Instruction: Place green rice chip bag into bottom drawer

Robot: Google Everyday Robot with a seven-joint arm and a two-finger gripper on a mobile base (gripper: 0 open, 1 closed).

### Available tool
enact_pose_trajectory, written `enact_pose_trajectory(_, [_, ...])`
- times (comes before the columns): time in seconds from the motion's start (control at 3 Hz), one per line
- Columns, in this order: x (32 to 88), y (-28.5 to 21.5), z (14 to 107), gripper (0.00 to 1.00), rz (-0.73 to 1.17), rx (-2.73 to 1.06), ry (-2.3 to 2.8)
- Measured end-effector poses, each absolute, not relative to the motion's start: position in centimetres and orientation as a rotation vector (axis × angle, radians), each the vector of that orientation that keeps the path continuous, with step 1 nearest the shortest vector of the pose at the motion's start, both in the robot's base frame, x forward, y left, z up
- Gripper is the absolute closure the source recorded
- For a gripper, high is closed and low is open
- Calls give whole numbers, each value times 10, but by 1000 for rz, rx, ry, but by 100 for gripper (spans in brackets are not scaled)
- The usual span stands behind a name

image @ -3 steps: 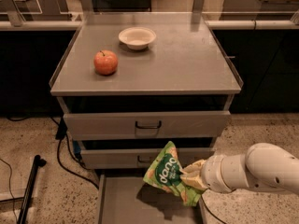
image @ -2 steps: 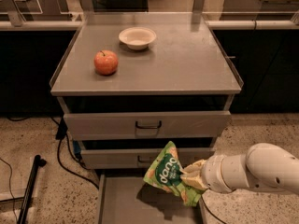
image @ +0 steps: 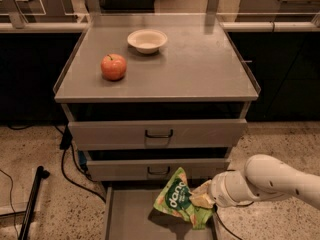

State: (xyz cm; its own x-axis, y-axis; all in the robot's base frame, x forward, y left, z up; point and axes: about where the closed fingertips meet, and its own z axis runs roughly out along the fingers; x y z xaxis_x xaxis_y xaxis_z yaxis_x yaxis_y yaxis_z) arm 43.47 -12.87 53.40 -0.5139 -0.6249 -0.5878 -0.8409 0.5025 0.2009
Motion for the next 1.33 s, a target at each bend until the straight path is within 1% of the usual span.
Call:
enact_pose_trajectory(0.33, [436,-137,483,100,720,-1156,2367])
enact_pose_trajectory(0.67, [440,-140,448,100,727,-1123,2357])
enact_pose_trajectory(1.33, [457,-137,376,100,662,-1101,2252])
